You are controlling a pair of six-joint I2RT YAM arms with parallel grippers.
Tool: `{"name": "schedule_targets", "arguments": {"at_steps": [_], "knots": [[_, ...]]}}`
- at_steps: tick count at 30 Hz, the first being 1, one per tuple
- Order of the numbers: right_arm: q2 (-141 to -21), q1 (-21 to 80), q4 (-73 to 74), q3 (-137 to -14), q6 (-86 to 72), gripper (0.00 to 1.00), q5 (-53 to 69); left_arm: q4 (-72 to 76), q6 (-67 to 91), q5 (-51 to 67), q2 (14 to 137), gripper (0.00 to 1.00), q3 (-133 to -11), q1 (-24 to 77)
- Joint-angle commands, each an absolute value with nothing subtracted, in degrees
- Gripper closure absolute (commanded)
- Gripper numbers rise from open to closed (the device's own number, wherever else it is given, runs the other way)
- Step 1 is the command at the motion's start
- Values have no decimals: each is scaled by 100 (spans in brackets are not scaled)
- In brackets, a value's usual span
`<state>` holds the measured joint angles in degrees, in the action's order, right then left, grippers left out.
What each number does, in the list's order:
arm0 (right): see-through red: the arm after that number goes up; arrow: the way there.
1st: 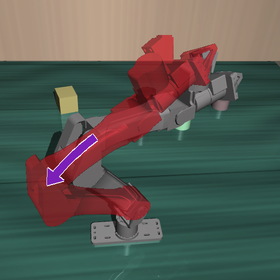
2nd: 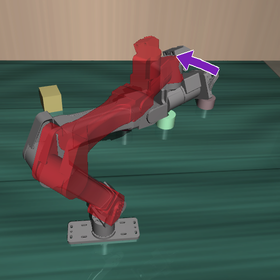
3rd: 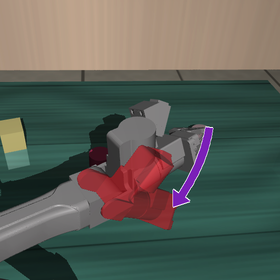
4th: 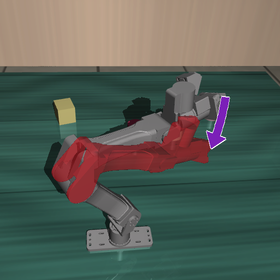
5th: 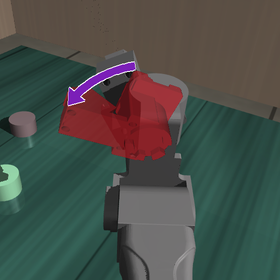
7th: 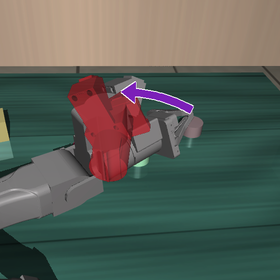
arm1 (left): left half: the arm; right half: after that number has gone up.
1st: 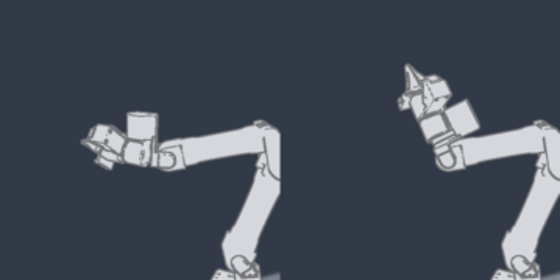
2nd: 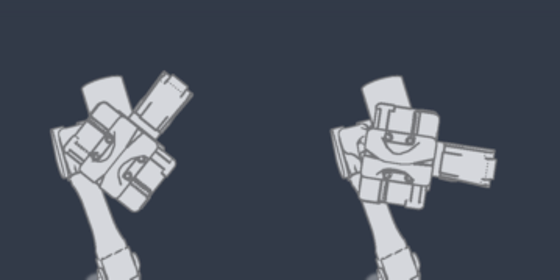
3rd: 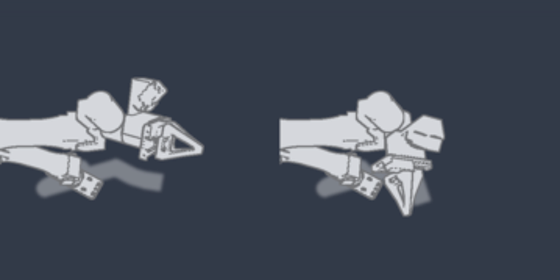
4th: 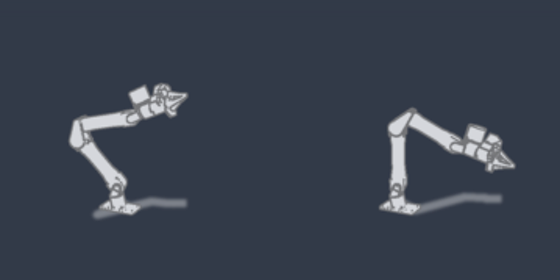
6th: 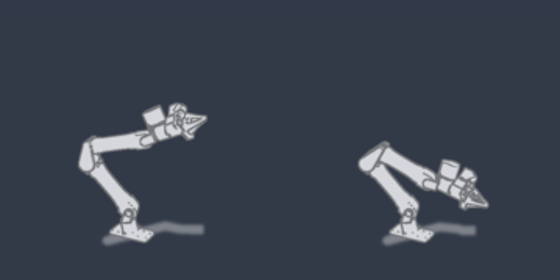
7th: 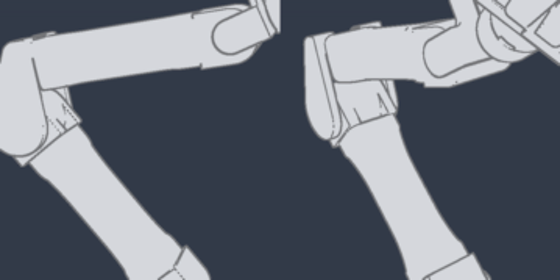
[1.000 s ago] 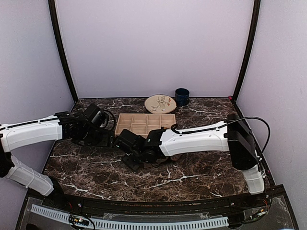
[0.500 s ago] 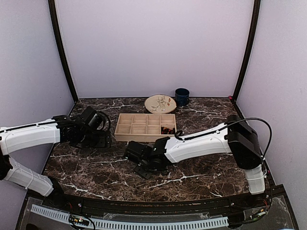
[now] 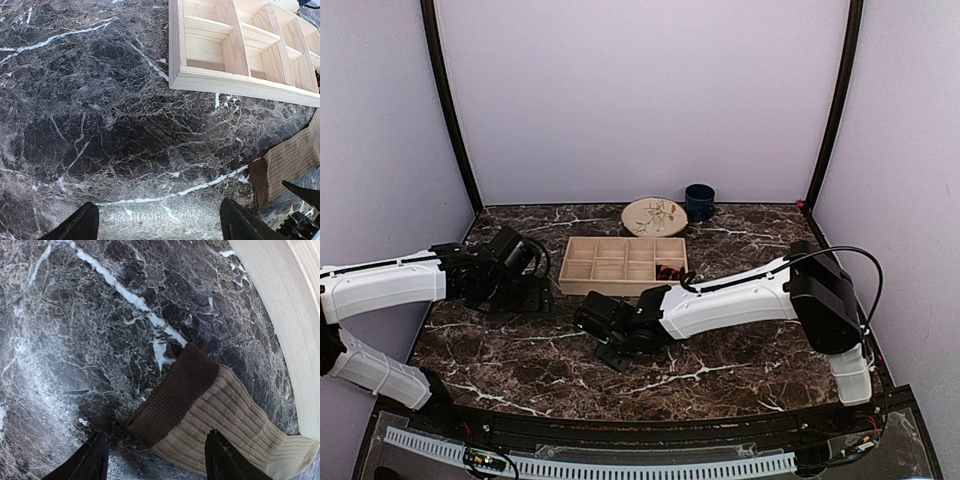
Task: Roll the socks
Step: Pick up the sock from the center of the board.
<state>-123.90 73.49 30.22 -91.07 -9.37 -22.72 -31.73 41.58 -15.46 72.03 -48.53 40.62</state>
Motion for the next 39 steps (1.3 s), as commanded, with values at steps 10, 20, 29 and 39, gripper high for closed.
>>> {"name": "schedule_targets", "arguments": {"at_steps": [10,20,29,39], "knots": [[-12804,7165,3080,-9467,-721,37,-2178,-3270,4225,-1560,7084,14,-4663,4008],[-12822,7047,3304,-9338,-968,51,-1959,-3283,4221,-1562,7083,14,-4616,3981],[-12991,6965,3498,-9598,-1060,71,-1752,-3253,4150,-1521,7137,14,-4605,3964],[-12900,6910,3492,-9510,-1292,90,-1455,-3157,4048,-1453,7172,14,-4553,3964]]}}
